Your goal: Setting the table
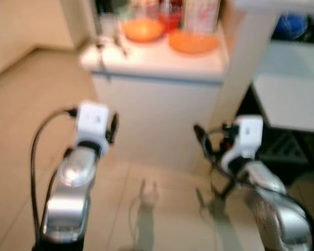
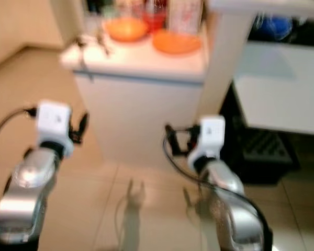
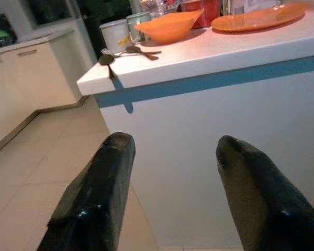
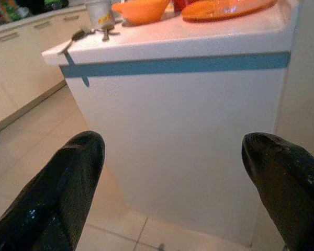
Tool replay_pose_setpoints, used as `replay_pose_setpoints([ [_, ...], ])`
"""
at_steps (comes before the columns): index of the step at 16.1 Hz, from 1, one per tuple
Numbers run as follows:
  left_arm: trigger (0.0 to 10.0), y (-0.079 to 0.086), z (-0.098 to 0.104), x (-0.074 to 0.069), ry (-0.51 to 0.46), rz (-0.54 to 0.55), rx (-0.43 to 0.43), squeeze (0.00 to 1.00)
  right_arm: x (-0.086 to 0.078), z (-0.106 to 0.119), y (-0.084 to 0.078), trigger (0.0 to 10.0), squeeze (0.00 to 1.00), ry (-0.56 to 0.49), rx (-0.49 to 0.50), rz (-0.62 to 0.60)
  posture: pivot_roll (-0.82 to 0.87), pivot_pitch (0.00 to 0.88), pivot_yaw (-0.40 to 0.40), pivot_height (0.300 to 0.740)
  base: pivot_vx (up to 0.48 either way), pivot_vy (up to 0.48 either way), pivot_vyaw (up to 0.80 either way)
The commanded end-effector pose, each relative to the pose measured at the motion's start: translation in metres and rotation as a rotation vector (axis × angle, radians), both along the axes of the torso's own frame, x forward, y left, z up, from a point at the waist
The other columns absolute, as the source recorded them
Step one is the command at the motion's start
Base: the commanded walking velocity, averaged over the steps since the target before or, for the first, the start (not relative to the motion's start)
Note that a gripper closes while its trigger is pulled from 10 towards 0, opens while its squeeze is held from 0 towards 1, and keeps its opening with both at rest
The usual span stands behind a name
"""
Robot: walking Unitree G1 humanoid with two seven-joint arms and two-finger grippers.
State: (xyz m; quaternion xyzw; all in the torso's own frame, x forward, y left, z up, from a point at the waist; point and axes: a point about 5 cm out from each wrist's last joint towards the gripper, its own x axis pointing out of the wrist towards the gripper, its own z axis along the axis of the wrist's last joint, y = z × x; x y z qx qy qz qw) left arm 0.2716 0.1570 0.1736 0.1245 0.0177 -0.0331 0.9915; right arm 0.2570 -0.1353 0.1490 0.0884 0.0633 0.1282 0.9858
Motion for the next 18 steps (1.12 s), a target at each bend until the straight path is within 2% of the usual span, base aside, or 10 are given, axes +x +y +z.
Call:
replay_pose_setpoints([
  [1,10.0,0.003,0.004,0.0,-0.008,0.003,0.006,1.0,0.0,0.006,0.002,10.0,0.0,-0.02,0.011,0.004,0.02,0.0,-0.016,0.74,0.0,0.48,-0.8],
  [5,10.0,0.004,0.006,0.0,-0.011,0.009,0.007,1.0,0.001,0.006,0.002,10.0,0.0,-0.02,0.013,0.005,0.02,0.0,-0.018,0.74,0.0,0.48,-0.8],
  [8,10.0,0.008,0.015,0.001,-0.101,0.072,0.011,1.0,0.002,0.006,0.002,10.0,0.0,-0.02,0.012,0.007,0.02,0.0,-0.023,0.74,0.0,0.32,-0.8],
  [9,10.0,0.008,0.015,0.001,-0.098,0.081,0.001,0.96,0.003,0.006,0.002,10.0,0.0,-0.022,0.011,0.006,0.02,0.0,-0.023,0.74,0.0,0.0,-0.59],
  [10,10.0,0.008,0.015,0.001,-0.095,0.077,0.002,0.0,0.004,0.007,0.001,10.0,0.0,-0.027,0.007,0.005,0.02,0.0,-0.025,0.74,0.0,0.0,0.0],
  [11,10.0,0.007,0.013,0.001,-0.087,0.077,0.035,0.0,0.006,0.009,0.001,10.0,0.0,-0.04,0.003,0.008,0.03,0.0,-0.028,0.74,0.0,0.0,0.0],
  [13,10.0,0.007,0.016,0.001,-0.145,0.103,0.06,0.0,0.009,0.012,0.001,10.0,0.0,-0.054,-0.003,0.011,0.03,0.0,-0.032,0.74,0.0,0.0,0.0],
  [18,10.0,0.008,0.019,0.001,-0.169,0.112,0.044,0.0,0.018,0.027,0.008,10.0,0.0,-0.124,-0.048,0.068,0.04,0.0,-0.044,0.74,0.293,0.0,0.12],
])
